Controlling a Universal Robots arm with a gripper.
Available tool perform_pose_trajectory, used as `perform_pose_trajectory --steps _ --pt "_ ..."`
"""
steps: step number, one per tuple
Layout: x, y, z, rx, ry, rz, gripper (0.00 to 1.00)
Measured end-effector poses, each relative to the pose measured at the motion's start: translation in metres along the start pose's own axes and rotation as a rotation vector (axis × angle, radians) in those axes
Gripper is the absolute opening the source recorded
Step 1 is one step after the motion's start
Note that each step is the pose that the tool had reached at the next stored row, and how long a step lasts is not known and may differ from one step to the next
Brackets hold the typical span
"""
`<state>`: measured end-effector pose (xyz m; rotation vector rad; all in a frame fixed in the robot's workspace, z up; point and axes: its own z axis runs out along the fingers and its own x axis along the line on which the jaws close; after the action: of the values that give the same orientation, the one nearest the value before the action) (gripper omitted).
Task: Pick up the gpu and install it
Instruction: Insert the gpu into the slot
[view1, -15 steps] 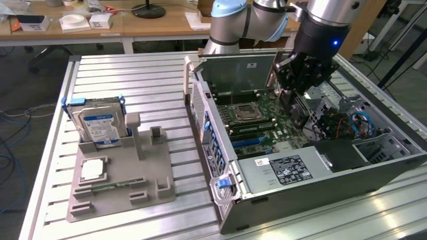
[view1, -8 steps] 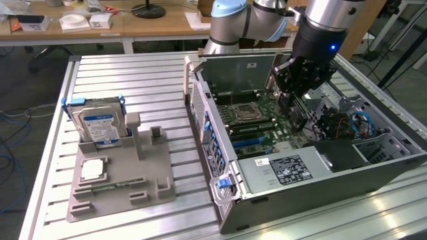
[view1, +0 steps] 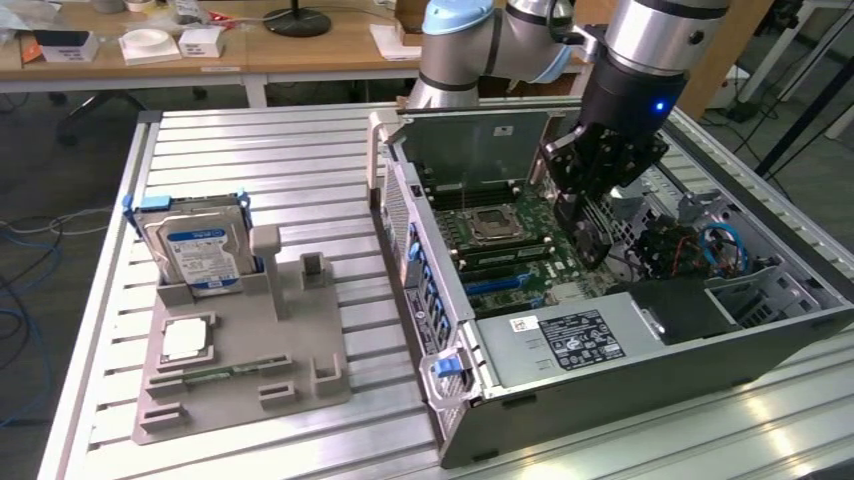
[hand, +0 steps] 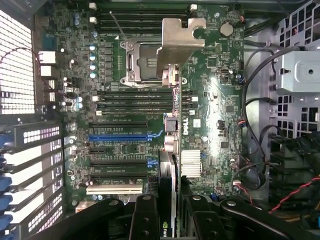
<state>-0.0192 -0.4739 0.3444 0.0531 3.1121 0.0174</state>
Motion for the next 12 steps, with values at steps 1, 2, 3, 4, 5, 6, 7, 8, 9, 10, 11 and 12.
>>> perform_pose_trajectory --steps 1,2,3,4,5,6,7,8,9,10,11,12 --pt "0.000 0.0000 0.0018 0.0000 0.0000 0.000 0.27" --pt "0.000 0.0000 0.0036 0.0000 0.0000 0.000 0.27" --pt "0.000 -0.0001 0.0055 -0.0001 0.0000 0.000 0.27" --pt "0.000 -0.0001 0.0073 -0.0001 0.0000 0.000 0.27" --pt "0.000 -0.0001 0.0091 0.0000 0.0000 0.000 0.27" --pt "0.000 -0.0001 0.0109 0.0000 0.0000 0.000 0.27" --pt "0.000 -0.0002 0.0127 0.0000 0.0000 0.000 0.27" --pt "0.000 -0.0002 0.0144 0.0001 0.0001 0.000 0.27" --pt "0.000 -0.0002 0.0156 0.0001 0.0000 0.000 0.27" --pt "0.000 -0.0002 0.0155 0.0001 0.0000 0.000 0.27" --pt "0.000 -0.0002 0.0156 -0.0001 0.0001 0.000 0.27" --pt "0.000 -0.0002 0.0156 -0.0001 0.0000 0.000 0.27"
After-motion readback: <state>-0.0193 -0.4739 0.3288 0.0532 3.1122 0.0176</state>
